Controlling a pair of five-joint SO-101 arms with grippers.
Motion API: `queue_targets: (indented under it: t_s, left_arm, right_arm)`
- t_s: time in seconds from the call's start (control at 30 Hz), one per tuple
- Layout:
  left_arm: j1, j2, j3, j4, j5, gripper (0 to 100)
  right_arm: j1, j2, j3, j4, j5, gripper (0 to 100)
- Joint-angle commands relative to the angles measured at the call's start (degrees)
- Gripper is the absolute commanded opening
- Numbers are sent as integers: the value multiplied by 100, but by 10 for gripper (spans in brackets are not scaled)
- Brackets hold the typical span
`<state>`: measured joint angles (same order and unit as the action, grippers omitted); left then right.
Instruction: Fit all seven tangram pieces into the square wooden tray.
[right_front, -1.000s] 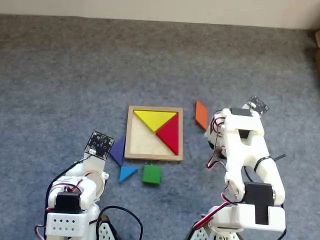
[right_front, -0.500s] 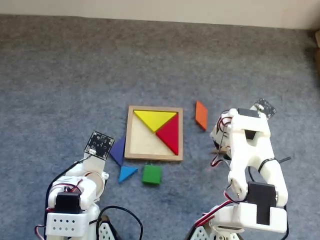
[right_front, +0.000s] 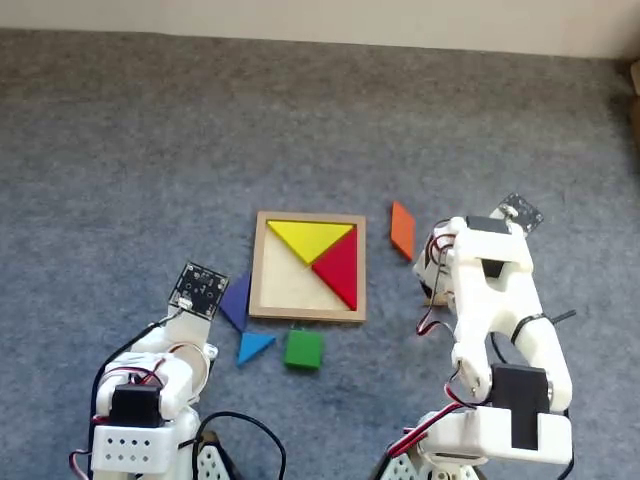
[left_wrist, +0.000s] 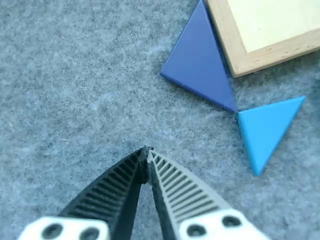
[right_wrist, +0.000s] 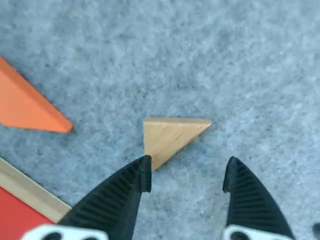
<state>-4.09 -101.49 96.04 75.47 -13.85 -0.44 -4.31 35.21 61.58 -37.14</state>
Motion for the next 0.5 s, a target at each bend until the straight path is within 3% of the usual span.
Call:
queue_targets:
  t_s: [0.0, 0.47]
  left_arm:
    - [-48, -286, 110, 26, -70, 7]
    - [-48, -286, 110, 26, -70, 7]
  right_arm:
    - [-57, -22, -418, -356, -53, 238]
    - [66, 752, -813, -321, -62, 238]
